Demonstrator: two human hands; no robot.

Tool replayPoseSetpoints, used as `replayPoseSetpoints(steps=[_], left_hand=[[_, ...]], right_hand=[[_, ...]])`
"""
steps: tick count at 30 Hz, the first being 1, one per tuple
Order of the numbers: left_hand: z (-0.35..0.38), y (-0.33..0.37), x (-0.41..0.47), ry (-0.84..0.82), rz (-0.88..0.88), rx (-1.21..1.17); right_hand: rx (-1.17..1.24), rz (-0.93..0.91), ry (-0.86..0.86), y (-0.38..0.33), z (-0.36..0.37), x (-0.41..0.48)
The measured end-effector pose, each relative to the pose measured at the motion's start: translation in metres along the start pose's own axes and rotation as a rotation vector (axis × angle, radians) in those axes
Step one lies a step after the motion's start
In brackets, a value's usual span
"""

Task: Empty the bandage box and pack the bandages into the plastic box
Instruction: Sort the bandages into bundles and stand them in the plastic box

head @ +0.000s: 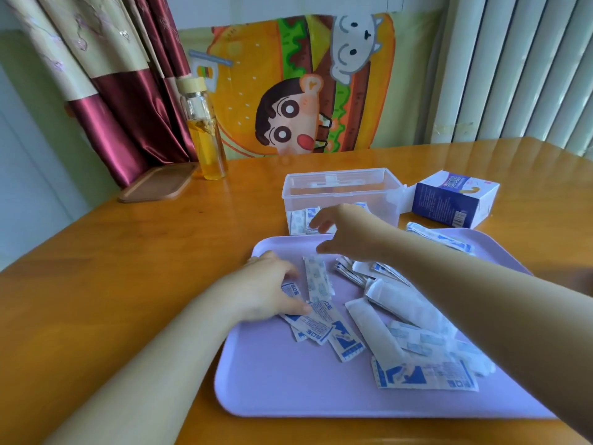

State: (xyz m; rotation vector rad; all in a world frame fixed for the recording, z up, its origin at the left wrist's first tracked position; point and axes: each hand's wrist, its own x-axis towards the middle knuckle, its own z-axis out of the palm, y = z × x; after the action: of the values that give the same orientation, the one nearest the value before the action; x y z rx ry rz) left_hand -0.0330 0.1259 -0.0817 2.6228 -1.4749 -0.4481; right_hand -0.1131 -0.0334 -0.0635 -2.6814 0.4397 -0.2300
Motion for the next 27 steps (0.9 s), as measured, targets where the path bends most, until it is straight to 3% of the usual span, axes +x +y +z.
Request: replayPoseSetpoints(steps=[2, 5, 7, 14, 20, 27], left_hand=[[-0.003, 0.0, 0.0, -0.032, -0.006, -0.002], [-0.01, 0.003, 0.001, -0.09, -0.025, 0.003], [-0.014, 0.006, 0.001, -0.133, -0.055, 0.023], [-0.019, 0.0, -0.007, -0.158, -0.054, -0.005], [-0.026, -0.013, -0.022, -0.104, 0.008, -0.223], [-0.033, -0.014, -0.033, -0.188, 0.0, -0.332]], right_hand=[[-0.081, -0.068, -0.068, -0.001, -0.01, -0.011], [-0.228, -0.089, -0.423, -0.008, -0.027, -0.035], [-0.383, -0.09, -0.548, -0.012, -0.027, -0.044], [-0.382, -0.11, -0.586, -0.004, -0.016, -0.04], [-0.218, -0.128, -0.404, -0.001, -0.041, -0.051], [-0.114, -0.292, 0.174, -0.023, -0.066, -0.078]])
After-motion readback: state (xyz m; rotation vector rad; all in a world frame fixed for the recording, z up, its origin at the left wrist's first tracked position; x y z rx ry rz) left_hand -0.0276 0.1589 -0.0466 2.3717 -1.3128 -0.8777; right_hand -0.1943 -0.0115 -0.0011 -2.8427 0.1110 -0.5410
